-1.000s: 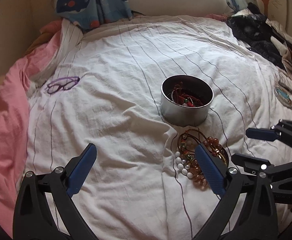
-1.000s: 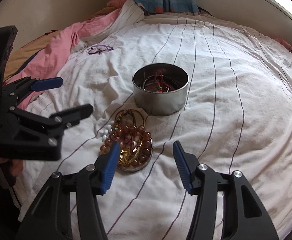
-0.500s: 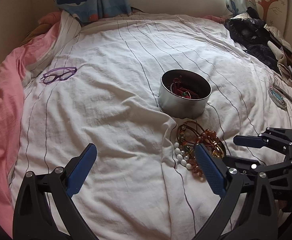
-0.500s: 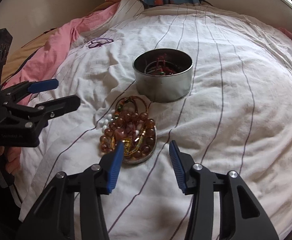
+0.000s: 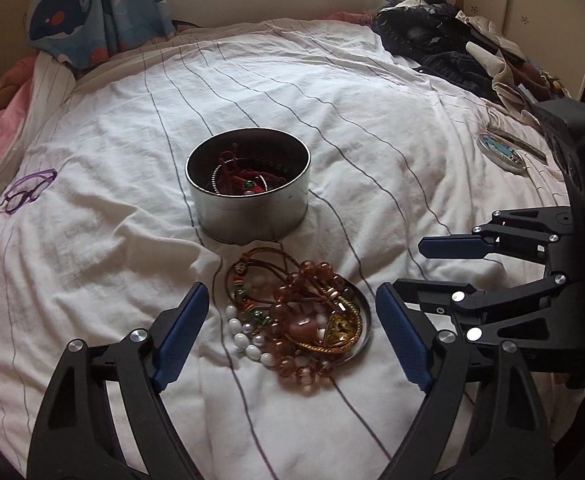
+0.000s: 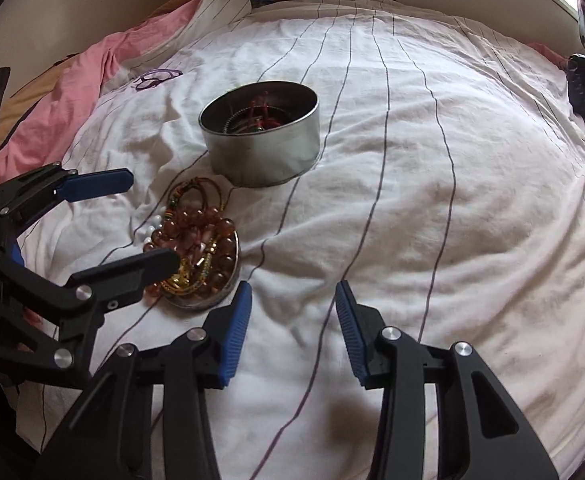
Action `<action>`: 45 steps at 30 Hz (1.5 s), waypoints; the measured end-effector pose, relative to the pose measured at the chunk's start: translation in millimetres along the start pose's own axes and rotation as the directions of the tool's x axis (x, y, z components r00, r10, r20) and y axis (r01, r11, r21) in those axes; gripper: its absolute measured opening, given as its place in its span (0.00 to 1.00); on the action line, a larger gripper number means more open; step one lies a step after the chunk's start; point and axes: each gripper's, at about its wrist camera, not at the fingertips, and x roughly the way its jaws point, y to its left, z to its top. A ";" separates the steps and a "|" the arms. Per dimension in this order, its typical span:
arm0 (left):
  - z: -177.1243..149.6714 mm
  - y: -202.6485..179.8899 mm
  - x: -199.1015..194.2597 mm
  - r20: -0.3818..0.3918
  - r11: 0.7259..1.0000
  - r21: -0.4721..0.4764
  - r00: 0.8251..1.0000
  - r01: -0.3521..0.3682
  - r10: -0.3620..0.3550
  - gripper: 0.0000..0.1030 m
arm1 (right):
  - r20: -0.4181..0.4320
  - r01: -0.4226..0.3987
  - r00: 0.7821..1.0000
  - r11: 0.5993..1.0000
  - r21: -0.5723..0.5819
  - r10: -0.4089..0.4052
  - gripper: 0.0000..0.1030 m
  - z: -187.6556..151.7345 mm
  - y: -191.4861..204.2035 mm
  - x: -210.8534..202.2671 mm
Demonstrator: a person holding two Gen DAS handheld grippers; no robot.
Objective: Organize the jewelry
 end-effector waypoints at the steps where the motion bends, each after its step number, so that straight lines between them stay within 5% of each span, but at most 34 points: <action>1: 0.2 0.2 1.7 0.000 1.000 -0.006 1.000 0.010 -0.010 0.72 | 0.000 -0.001 1.000 1.000 0.002 0.001 0.42 -0.3 -1.2 -0.3; 5: -1.3 5.1 11.4 -0.028 1.000 -0.028 1.000 0.005 -0.006 0.60 | 0.008 -0.009 1.000 1.000 0.007 0.009 0.42 -0.2 -3.3 -3.2; 10: -3.3 9.0 20.3 -0.087 0.999 -0.032 0.996 0.026 -0.028 0.10 | 0.009 -0.014 1.000 1.000 0.007 0.014 0.43 0.1 -1.7 -4.0; 14: -0.9 9.2 4.0 -0.063 0.998 -0.024 0.996 0.059 -0.060 0.10 | 0.010 -0.021 1.000 1.000 0.007 0.021 0.44 0.4 0.4 -4.6; 20: 1.1 43.9 -38.4 0.061 0.975 -0.167 0.989 0.143 -0.135 0.10 | 0.024 -0.055 0.998 0.998 -0.009 0.055 0.43 1.5 12.2 -6.2; 23: -1.6 65.9 -51.0 0.102 0.964 -0.234 0.990 0.123 -0.101 0.10 | 0.028 -0.073 0.997 0.997 -0.027 0.074 0.43 3.8 21.6 -5.1; 30: -14.5 98.1 -48.9 0.055 0.945 -0.323 0.998 0.051 -0.035 0.10 | 0.052 -0.104 0.993 0.994 -0.038 0.106 0.43 12.0 37.3 -2.0; 37: -15.8 116.1 -82.2 0.135 0.930 -0.367 0.990 0.012 0.040 0.10 | 0.069 -0.137 0.987 0.988 -0.065 0.142 0.44 26.2 63.6 7.4; 45: -25.1 135.7 -83.6 0.119 0.914 -0.405 0.992 0.019 0.032 0.10 | 0.055 -0.155 0.986 0.986 -0.069 0.159 0.46 38.0 84.6 29.0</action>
